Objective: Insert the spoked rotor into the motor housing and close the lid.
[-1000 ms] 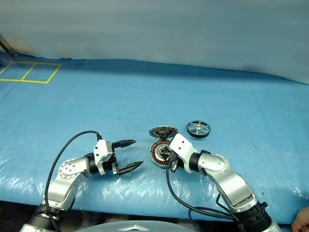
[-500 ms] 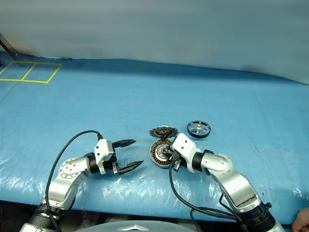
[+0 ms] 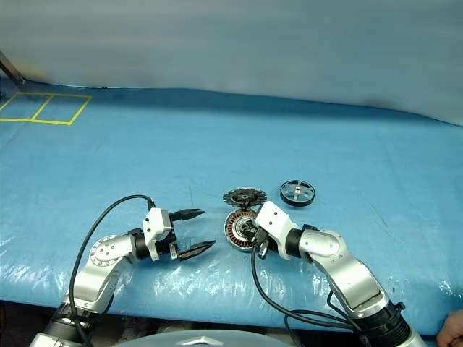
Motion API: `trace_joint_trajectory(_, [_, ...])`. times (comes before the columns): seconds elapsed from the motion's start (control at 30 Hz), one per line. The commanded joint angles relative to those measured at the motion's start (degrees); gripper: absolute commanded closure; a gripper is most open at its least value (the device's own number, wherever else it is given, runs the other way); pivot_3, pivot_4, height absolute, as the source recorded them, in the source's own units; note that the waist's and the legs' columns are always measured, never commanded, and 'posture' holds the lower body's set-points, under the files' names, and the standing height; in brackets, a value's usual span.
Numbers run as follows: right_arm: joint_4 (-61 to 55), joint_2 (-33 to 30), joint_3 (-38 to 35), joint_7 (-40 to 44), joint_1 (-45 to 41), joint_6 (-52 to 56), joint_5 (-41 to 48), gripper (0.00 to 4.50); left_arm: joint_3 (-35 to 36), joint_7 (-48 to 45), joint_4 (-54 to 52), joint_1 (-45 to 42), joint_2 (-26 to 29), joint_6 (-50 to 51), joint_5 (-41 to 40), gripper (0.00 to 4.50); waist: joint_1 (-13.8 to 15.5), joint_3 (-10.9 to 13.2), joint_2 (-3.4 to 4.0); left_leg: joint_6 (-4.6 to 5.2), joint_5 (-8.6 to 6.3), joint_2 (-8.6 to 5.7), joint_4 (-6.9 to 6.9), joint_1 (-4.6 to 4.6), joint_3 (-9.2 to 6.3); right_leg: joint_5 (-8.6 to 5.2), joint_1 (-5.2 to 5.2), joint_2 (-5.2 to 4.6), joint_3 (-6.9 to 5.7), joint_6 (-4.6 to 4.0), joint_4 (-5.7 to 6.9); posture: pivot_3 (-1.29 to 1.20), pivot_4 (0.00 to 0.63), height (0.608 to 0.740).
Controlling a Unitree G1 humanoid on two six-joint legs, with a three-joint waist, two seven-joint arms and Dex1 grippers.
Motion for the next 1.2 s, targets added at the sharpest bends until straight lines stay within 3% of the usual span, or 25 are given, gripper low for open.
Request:
trace_joint_trajectory(0.03, [-0.09, -0.28, 0.16, -0.08, -0.66, -0.77, -1.18, 3.74, 0.11, 0.47, -1.77, -0.38, 0.01, -0.26, 0.24, 0.0, 0.0, 0.0, 0.0, 0.0, 0.0, 0.0, 0.0, 0.0, 0.0, -0.01, 0.0, 0.0, 0.0, 0.0, 0.0, 0.0, 0.15, 0.74])
trace_joint_trajectory(0.47, [0.61, -1.21, -0.23, 0.14, -0.79, -1.98, -2.38, 3.74, 0.15, 0.61, -1.48, -0.96, -0.07, 0.07, -0.07, 0.0, 0.03, 0.0, 0.0, 0.0, 0.0, 0.0, 0.01, 0.0, 0.0, 0.01, 0.01, 0.0, 0.0, 0.01, 0.0, 0.0, 0.15, 0.74])
trace_joint_trajectory(0.5, [0.66, -1.19, -0.27, 0.33, -0.72, -2.26, -2.36, 3.0, 0.14, 0.58, -1.44, -0.98, -0.06, 0.08, -0.08, 0.0, 0.04, 0.0, 0.0, 0.0, 0.0, 0.0, 0.01, 0.0, 0.0, 0.0, 0.01, 0.0, 0.0, 0.01, 0.0, 0.0, 0.15, 0.74])
trace_joint_trajectory(0.63, [-0.41, -0.97, -1.2, 0.15, -0.47, -1.3, -1.85, 1.75, 0.15, 0.38, -1.45, -1.01, -0.02, 0.4, -0.35, 0.0, 0.02, 0.0, 0.0, 0.0, 0.0, 0.0, 0.01, 0.0, 0.0, 0.01, 0.01, 0.0, 0.0, 0.01, 0.0, 0.0, 0.15, 0.74])
trace_joint_trajectory(0.97, [-4.44, 4.36, -7.55, -0.1, -0.96, -0.73, 7.62, 1.75, 0.25, -0.01, -1.43, -1.11, 0.03, 0.92, -0.63, 0.0, -0.04, 0.02, 0.0, 0.0, 0.0, 0.0, -0.01, 0.0, -0.01, 0.03, 0.0, 0.0, 0.0, 0.04, 0.01, 0.0, 0.15, 0.74])
trace_joint_trajectory(1.2, [0.6, 3.17, -2.67, -0.37, -0.71, -2.14, 2.18, 4.08, 0.38, -0.09, -1.49, -1.32, -0.14, 1.21, -0.61, 0.0, -0.01, 0.03, 0.01, 0.0, 0.0, -0.01, -0.01, 0.0, -0.01, 0.04, 0.0, 0.0, 0.0, 0.03, 0.01, 0.0, 0.15, 0.74])
